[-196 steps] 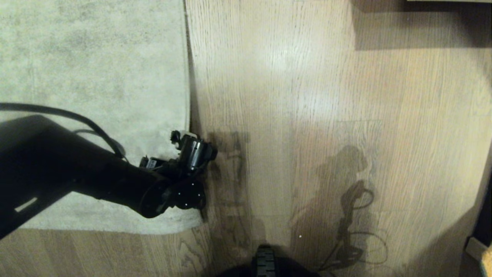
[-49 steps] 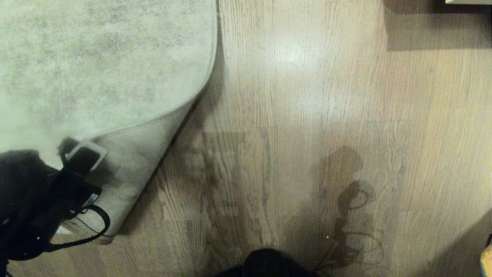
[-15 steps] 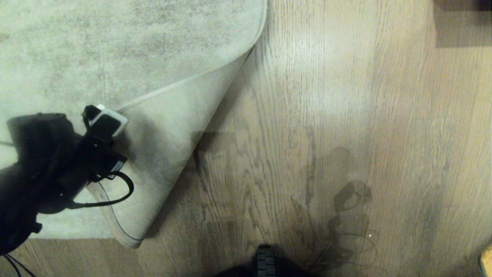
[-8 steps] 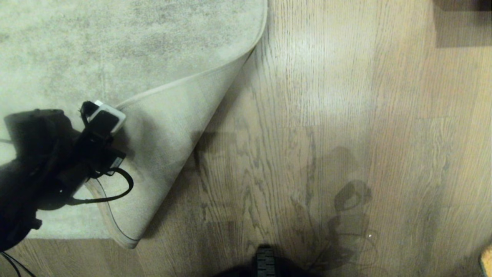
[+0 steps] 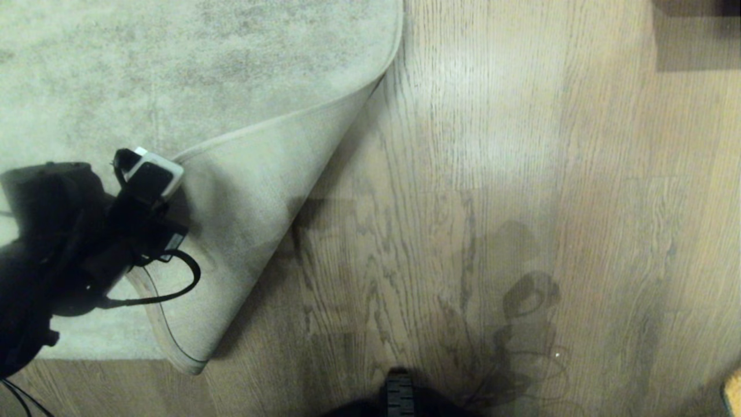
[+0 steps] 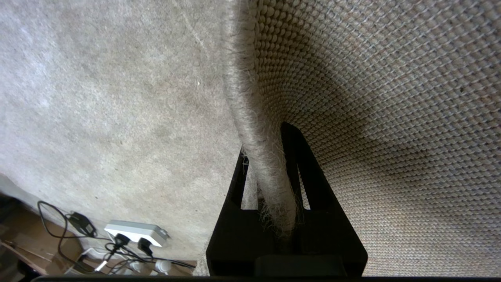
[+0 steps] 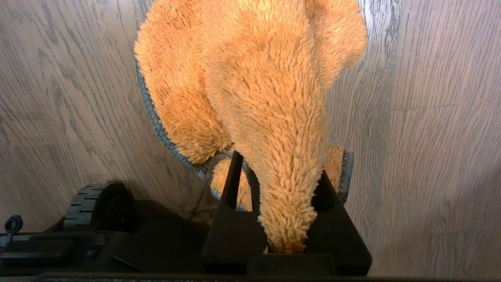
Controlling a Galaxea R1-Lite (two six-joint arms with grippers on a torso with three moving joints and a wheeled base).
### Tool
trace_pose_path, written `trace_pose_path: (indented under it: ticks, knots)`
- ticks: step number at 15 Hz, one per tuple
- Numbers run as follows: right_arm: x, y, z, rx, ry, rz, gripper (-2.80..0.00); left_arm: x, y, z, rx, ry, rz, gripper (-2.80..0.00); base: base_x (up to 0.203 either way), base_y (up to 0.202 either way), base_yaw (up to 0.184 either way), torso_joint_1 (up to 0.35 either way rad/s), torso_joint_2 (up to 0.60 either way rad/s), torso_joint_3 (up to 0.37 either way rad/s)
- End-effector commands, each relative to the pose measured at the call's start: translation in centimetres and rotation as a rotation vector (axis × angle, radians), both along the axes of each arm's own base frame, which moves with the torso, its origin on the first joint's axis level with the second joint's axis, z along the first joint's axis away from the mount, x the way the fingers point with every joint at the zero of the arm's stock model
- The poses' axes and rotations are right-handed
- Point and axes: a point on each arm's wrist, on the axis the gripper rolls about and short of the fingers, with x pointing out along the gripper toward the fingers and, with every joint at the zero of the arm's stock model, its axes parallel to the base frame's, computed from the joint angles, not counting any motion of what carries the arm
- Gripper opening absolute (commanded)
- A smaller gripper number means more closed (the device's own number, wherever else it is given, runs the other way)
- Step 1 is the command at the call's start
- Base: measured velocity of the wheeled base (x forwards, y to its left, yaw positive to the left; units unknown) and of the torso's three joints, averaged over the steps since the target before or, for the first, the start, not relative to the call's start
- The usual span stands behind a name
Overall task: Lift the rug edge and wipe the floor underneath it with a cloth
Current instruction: Wipe the floor under the carpet with a rag
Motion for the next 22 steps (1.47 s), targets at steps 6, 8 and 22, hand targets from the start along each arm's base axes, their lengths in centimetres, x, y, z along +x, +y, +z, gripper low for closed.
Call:
trace_pose_path:
  ticks: [6,8,22]
  knots:
    - [0.0,0.0,0.0,-0.011,0.001,0.0,-2.8,0.1,0.0,0.0,0.002,-0.003,0.005,-2.8,0.0,0.0,0.0,0.0,0.0,0.0]
    - [0.0,0.0,0.0,-0.003,-0.001,0.0,-2.8,0.1,0.1,-0.1,0.001,0.003,0.009,-2.8,0.0,0.0,0.0,0.0,0.0,0.0]
    - [0.8,0.2,3.4,-0.145,0.052,0.109,-2.8,0.3,0.1,-1.2,-0.007,0.035,0.041,-2.8,0.0,0.0,0.0,0.0,0.0,0.0]
